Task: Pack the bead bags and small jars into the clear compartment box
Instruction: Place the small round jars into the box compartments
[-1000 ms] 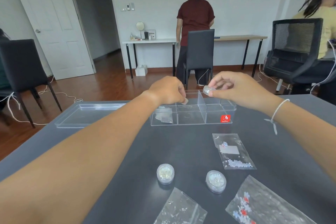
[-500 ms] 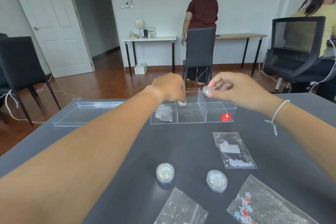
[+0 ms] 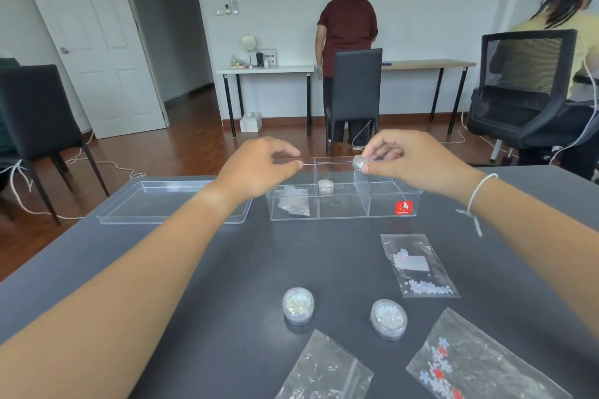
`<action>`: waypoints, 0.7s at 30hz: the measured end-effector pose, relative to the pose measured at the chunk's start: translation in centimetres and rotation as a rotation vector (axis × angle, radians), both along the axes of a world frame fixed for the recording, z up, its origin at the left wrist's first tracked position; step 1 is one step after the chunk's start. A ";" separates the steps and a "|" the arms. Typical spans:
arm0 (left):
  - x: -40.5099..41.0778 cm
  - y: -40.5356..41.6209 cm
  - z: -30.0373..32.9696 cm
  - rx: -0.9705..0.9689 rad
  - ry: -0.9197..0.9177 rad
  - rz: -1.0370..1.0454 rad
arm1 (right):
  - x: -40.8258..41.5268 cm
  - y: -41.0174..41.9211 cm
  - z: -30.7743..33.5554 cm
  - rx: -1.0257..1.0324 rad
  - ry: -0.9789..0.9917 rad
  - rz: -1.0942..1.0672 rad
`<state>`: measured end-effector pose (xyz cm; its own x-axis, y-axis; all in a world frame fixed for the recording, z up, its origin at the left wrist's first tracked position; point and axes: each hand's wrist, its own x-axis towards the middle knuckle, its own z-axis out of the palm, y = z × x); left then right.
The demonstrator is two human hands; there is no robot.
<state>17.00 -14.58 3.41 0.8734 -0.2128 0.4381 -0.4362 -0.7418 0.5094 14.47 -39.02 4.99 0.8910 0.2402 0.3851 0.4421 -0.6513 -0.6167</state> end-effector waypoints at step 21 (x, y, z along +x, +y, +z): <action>-1.0 4.4 -2.8 -0.170 0.195 -0.129 | 3.9 4.8 0.5 -0.822 0.011 -0.124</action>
